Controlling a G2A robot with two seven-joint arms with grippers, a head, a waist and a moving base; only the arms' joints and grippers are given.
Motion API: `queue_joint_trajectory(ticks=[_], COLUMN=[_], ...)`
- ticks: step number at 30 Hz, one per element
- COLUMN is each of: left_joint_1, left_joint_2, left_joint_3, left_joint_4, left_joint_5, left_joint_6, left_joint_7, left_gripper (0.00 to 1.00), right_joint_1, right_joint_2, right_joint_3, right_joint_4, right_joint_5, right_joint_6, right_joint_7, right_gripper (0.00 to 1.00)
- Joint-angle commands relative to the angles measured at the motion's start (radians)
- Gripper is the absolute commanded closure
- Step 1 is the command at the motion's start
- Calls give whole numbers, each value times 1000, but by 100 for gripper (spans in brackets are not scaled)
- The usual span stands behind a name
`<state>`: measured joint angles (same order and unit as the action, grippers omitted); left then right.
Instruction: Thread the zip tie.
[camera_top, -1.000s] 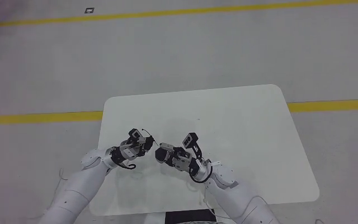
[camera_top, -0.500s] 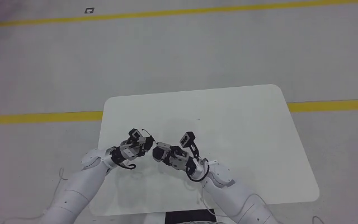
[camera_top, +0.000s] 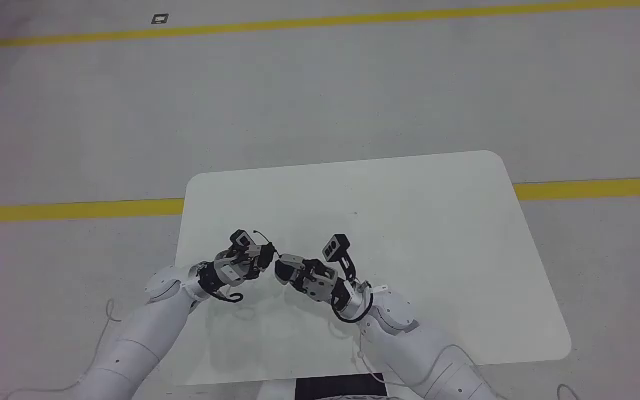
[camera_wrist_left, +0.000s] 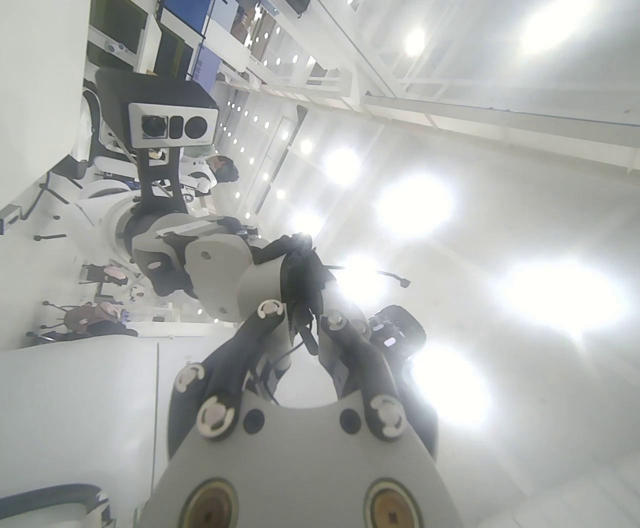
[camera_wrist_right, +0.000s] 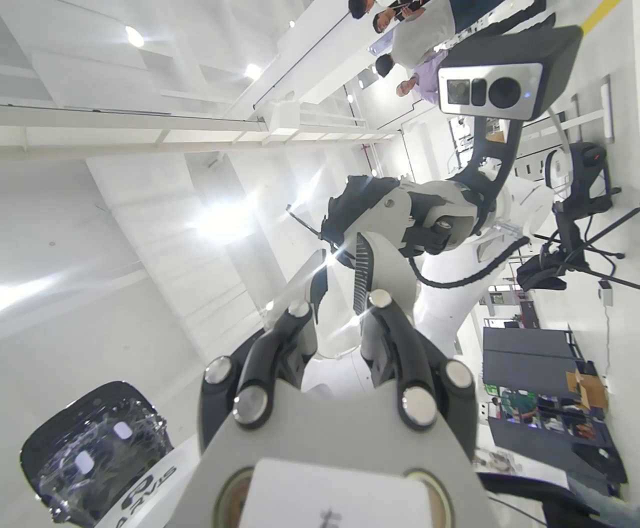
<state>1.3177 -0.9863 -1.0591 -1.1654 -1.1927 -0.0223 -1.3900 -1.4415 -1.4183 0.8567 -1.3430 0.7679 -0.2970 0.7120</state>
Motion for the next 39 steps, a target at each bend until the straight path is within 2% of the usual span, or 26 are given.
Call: queue_joint_trajectory(ticks=[1,8,15,39], left_joint_1=[0,0,0,0], left_joint_2=[0,0,0,0], left_joint_3=[0,0,0,0], left_joint_4=[0,0,0,0], left_joint_5=[0,0,0,0], left_joint_6=[0,0,0,0], left_joint_7=[0,0,0,0], left_gripper=[100,100,100,100], right_joint_1=[0,-1,-4,-41], right_joint_2=[0,-1,-1,13], right_joint_3=[0,3,5,47], right_joint_4=[1,4,6,-11], right_joint_5=[0,0,-5,-37], right_joint_6=[0,-3,-3,-13], right_joint_7=[-1,-7,-14,-29], right_gripper=[87,89,100,100])
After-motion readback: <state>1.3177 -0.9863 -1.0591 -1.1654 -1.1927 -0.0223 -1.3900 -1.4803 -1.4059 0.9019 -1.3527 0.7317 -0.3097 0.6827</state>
